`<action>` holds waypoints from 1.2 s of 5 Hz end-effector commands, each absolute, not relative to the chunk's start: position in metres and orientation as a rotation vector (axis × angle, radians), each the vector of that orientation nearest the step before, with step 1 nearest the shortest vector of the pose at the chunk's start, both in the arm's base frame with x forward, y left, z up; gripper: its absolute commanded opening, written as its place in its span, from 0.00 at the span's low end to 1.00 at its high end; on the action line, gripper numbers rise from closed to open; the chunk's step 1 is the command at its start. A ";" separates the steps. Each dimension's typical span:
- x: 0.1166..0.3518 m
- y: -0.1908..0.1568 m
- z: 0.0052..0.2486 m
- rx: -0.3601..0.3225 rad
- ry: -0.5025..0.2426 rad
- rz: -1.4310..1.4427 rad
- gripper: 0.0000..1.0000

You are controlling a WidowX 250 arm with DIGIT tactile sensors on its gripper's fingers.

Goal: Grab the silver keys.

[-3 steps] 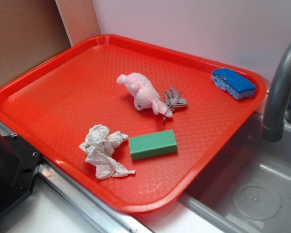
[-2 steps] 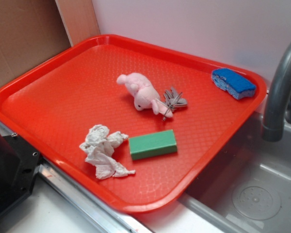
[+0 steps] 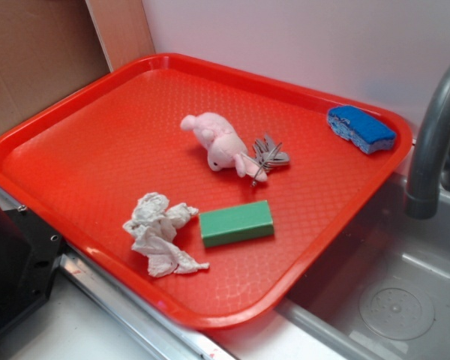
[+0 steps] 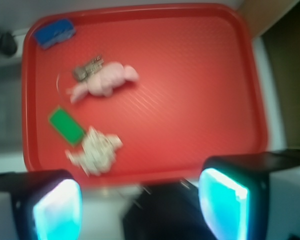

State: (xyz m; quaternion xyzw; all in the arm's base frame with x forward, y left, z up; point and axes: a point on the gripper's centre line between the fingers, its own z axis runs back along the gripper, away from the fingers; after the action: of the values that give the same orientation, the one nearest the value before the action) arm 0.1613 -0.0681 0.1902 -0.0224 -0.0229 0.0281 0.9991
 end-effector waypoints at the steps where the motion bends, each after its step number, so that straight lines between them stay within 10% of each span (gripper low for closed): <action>1: 0.223 -0.152 0.125 -0.137 -0.158 0.122 1.00; 4: 0.258 -0.120 0.047 0.044 -0.160 0.089 1.00; 5: 0.262 -0.125 0.042 0.046 -0.137 0.047 0.00; 6: 0.261 -0.126 0.048 0.045 -0.145 0.043 0.00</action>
State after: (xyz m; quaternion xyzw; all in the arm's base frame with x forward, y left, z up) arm 0.2533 -0.1262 0.0374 0.0317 -0.0583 0.0159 0.9977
